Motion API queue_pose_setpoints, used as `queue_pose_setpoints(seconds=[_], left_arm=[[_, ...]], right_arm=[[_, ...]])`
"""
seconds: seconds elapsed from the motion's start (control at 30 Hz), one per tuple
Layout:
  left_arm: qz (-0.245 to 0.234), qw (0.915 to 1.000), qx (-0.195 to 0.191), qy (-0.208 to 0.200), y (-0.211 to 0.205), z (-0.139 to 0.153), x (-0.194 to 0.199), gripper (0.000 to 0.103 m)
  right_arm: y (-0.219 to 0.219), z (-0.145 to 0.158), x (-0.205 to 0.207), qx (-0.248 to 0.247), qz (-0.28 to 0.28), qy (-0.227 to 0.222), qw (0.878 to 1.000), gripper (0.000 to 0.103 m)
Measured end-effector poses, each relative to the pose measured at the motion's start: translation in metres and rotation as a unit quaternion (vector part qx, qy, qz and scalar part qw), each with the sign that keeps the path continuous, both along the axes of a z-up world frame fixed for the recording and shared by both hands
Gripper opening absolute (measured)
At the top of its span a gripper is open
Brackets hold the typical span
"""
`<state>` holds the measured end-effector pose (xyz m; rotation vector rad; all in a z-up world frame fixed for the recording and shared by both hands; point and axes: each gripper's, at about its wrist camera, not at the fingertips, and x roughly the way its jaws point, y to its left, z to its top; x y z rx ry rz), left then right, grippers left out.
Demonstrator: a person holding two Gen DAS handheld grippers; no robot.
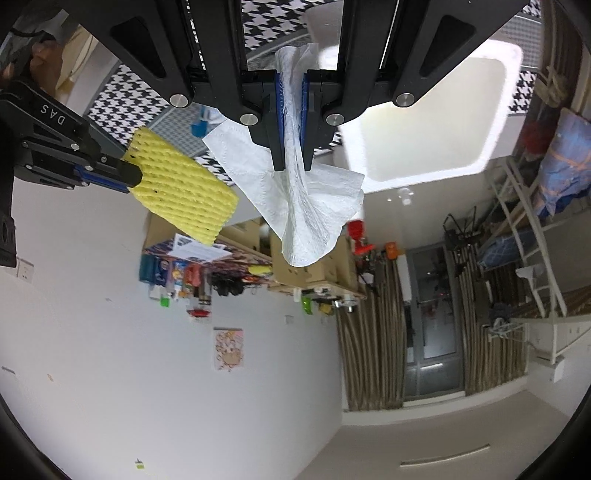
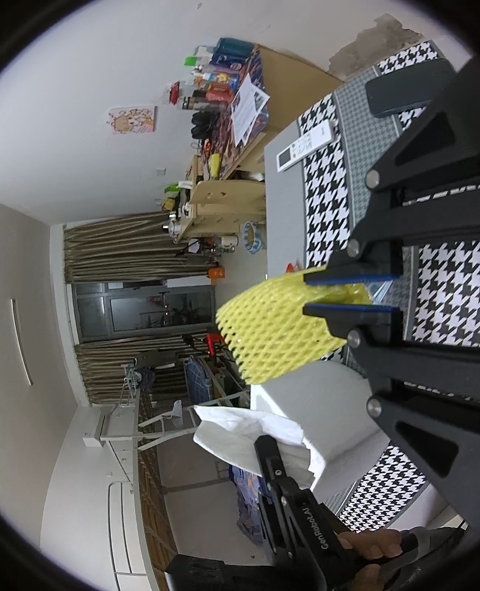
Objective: Organize soft objects
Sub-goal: 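Lift the tissue with left gripper while right gripper carries the mesh sleeve toward the foam box, then open left gripper to drop the white tissue into the foam box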
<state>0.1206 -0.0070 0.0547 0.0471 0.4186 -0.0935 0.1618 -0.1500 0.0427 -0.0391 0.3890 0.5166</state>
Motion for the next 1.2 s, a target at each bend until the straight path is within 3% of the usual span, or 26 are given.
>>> queue_pose_setpoints(seconds=[0.63, 1.2], left_arm=[[0.062, 0.9980, 0.011, -0.009, 0.039, 0.007, -0.007, 0.007], [0.115, 0.9932, 0.012, 0.016, 0.076, -0.002, 0.008, 0.007]], right_arm=[[0.043, 0.016, 0.002, -0.007, 0.049, -0.021, 0.999, 0.012], [0.082, 0.014, 0.017, -0.017, 0.086, -0.011, 0.996, 0.012]])
